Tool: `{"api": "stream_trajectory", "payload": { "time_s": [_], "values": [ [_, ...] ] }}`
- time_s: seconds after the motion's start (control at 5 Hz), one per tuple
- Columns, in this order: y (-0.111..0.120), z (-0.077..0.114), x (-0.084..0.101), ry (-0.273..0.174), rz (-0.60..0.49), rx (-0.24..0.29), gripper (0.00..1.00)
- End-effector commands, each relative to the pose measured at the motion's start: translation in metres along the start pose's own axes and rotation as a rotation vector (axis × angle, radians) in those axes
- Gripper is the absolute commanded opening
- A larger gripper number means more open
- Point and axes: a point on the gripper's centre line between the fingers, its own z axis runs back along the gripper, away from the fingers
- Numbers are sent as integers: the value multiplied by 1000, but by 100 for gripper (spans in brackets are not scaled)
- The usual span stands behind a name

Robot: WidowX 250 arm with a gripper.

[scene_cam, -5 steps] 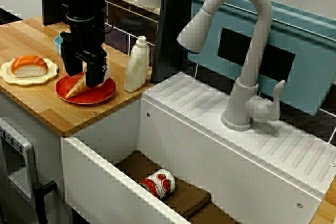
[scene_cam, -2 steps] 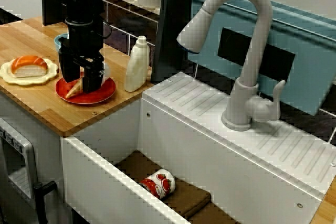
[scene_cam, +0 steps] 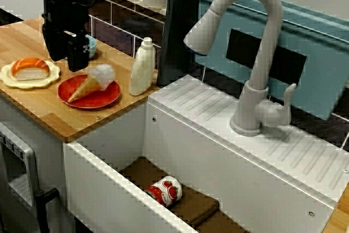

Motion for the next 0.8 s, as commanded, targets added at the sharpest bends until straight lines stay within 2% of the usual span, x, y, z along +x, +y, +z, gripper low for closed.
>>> {"api": "stream_trajectory", "payload": {
  "time_s": [0.0,0.2,0.4,0.6],
  "values": [
    [37,11,2,-191,-497,107,100],
    [52,10,4,-166,-623,162,100],
    [62,20,11,-118,-641,164,100],
    [71,23,5,-115,-598,151,100]
  ]
}}
